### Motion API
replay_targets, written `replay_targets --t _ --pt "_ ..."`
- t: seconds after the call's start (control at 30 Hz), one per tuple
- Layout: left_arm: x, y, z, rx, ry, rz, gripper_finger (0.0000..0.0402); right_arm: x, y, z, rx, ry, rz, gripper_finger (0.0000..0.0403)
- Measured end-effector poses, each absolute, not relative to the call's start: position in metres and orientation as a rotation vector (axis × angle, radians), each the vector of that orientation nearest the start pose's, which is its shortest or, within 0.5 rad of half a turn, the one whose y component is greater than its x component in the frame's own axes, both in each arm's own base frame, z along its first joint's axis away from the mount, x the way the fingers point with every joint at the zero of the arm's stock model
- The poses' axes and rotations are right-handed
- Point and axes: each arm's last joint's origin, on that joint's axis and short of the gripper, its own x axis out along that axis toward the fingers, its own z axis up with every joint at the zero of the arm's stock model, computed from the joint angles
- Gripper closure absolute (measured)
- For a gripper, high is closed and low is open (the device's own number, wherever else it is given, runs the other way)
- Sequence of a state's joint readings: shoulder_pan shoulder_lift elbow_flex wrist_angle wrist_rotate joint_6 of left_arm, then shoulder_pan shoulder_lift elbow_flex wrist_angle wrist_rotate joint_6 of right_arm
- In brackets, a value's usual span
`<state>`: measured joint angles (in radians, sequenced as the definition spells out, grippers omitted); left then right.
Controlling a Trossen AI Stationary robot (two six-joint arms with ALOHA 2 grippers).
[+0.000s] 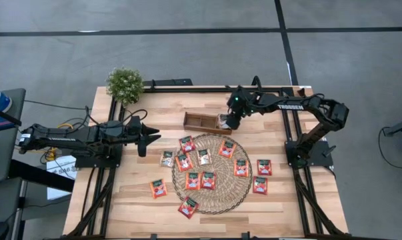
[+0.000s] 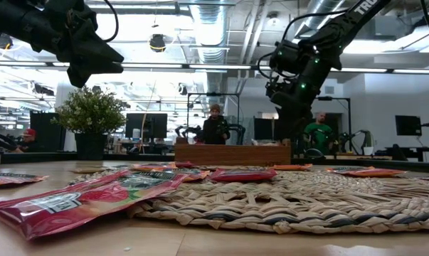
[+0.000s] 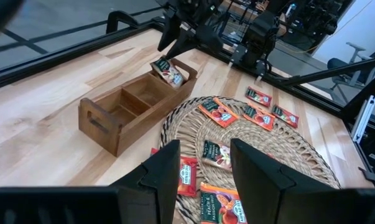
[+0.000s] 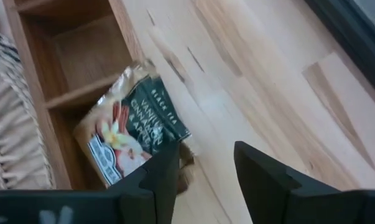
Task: Pick & Place Tea
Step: Put the brown tea bag into the right section of the wooden organizer
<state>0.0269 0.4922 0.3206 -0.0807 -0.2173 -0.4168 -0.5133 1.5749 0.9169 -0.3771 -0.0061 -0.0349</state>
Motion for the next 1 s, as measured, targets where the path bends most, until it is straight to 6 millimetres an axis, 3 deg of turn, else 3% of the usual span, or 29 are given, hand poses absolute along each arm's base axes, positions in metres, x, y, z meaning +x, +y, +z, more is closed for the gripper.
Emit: replay_targets --t 0.23,0.7,0.83,1.0 --pt "0.132 0.01 0.222 -0.381 0.194 0.306 0.0269 0.258 -0.145 0.187 0.238 1.028 -0.445 0.027" --pt "0.132 0.01 0.222 -0.381 0.194 0.308 0.0269 0.239 -0.13 0.236 0.173 0.886 -0.473 0.027" --pt "0.132 0.01 0.222 -0.381 0.194 0.309 0.0269 0.25 -0.132 0.233 0.137 0.841 -0.451 0.0271" --pt "0.132 0.01 0.222 -0.382 0.194 0.308 0.0269 0.262 -0.137 0.209 0.129 0.92 -0.427 0.0267"
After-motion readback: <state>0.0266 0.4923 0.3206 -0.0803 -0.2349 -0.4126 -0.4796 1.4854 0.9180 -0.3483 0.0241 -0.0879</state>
